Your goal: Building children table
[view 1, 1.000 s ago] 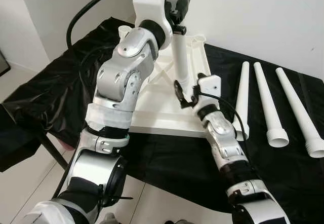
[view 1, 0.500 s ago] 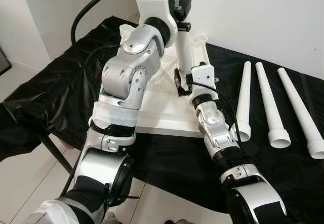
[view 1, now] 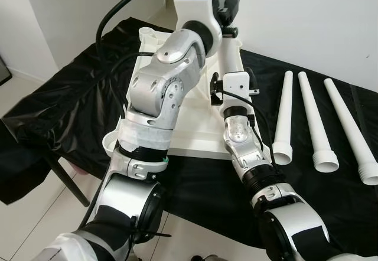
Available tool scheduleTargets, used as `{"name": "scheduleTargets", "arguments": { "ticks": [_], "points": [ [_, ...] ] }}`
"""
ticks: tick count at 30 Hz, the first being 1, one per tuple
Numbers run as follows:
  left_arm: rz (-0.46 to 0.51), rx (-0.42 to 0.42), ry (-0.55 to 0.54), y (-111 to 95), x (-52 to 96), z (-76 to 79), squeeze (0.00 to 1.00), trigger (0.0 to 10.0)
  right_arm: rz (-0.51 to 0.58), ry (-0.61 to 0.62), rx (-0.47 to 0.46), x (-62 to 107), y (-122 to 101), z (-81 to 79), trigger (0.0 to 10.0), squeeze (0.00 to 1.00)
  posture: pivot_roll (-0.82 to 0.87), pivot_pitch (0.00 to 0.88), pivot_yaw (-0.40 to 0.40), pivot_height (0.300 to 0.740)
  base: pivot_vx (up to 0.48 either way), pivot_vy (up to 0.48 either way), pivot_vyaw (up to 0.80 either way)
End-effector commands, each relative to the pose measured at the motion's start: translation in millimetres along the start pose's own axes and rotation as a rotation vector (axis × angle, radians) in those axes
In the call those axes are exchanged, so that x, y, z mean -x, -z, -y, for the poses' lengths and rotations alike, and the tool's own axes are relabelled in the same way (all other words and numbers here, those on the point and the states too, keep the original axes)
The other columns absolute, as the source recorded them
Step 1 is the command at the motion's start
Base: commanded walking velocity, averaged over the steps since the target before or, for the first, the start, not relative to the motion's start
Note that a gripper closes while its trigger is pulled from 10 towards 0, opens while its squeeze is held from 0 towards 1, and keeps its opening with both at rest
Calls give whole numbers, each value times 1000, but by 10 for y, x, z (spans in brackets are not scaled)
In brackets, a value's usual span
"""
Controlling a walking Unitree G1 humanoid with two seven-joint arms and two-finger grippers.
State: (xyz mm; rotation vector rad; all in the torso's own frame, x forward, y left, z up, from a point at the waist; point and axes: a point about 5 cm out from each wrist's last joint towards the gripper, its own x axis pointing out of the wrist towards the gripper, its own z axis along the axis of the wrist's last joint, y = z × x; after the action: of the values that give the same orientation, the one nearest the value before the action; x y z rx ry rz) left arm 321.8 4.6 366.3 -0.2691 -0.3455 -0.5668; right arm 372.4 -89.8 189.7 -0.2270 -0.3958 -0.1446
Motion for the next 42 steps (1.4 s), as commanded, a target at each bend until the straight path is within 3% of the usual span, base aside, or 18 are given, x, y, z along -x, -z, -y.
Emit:
{"name": "scheduleTargets", "arguments": {
  "ticks": [1,11,14,20,21,22,24,25,29,30,42],
  "points": [
    [32,-5,46,-105,-11,136,0,10000,-4,32,27,-14,7,6,10000,0,133,58,-89,740,0,0,0],
    [35,1,56,-128,-18,170,0,10000,7,71,68,-5,18,-16,10000,0,134,57,-91,740,0,0,0],
    [36,9,100,-145,-24,261,0,10000,64,138,75,-57,-72,37,10000,0,132,59,-95,740,0,0,0],
    [38,13,110,-155,-24,300,0,10000,93,172,71,-94,-131,73,10000,0,133,56,-93,740,0,0,0],
    [39,14,111,-158,-24,306,0,10000,87,174,71,-99,-128,73,7608,0,132,57,-93,740,0,0,0],
    [40,14,113,-161,-24,314,0,10000,83,180,73,-101,-124,76,5843,0,132,56,-93,740,0,0,0],
    [40,15,114,-163,-25,318,0,10000,79,183,75,-103,-119,77,5843,0,132,56,-93,740,0,0,0],
    [39,16,115,-165,-26,322,0,10000,73,188,71,-105,-113,81,2902,0,132,58,-93,740,0,0,0],
    [37,18,117,-164,-29,325,0,10000,67,195,67,-107,-103,85,2902,0,134,55,-93,740,0,0,0],
    [38,18,118,-166,-30,325,0,10000,59,197,68,-107,-95,84,0,0,135,54,-92,740,0,0,0],
    [26,12,143,-149,-18,370,0,10000,31,241,57,-150,-86,130,0,0,133,52,-91,740,0,0,0]
  ]
}}
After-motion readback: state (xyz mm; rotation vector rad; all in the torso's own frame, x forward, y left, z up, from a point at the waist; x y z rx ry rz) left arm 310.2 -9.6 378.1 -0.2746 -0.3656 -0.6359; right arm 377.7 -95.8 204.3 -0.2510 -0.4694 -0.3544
